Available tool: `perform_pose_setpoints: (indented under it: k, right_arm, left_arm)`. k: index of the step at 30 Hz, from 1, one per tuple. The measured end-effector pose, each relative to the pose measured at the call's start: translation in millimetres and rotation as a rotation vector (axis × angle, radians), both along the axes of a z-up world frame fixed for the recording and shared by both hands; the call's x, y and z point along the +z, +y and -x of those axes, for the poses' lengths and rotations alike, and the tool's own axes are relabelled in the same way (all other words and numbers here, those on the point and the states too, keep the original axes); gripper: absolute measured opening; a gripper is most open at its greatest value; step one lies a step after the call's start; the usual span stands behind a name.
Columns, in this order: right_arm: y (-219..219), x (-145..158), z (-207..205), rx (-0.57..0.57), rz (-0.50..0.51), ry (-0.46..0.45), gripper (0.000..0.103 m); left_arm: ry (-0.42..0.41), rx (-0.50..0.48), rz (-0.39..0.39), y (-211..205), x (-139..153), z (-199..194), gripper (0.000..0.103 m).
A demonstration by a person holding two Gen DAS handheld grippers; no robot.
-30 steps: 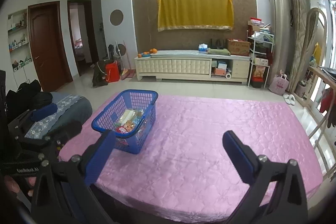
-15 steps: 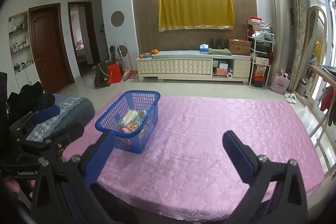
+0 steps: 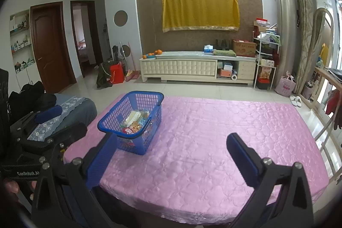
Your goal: Organize snacks
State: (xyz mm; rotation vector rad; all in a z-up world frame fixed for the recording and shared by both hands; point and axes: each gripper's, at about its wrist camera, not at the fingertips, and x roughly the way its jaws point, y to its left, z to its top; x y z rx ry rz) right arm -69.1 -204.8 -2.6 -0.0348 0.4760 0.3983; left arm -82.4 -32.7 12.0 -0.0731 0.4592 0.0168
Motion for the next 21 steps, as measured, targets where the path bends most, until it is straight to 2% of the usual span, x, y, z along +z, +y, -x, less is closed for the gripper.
perform_pose_setpoints:
  k: [21]
  right_arm:
    - [-6.2, -0.1, -0.3, 0.005, 0.008, 0.006, 0.103]
  left_arm:
    - [0.005, -0.002, -0.007, -3.1, 0.5, 0.4, 0.103]
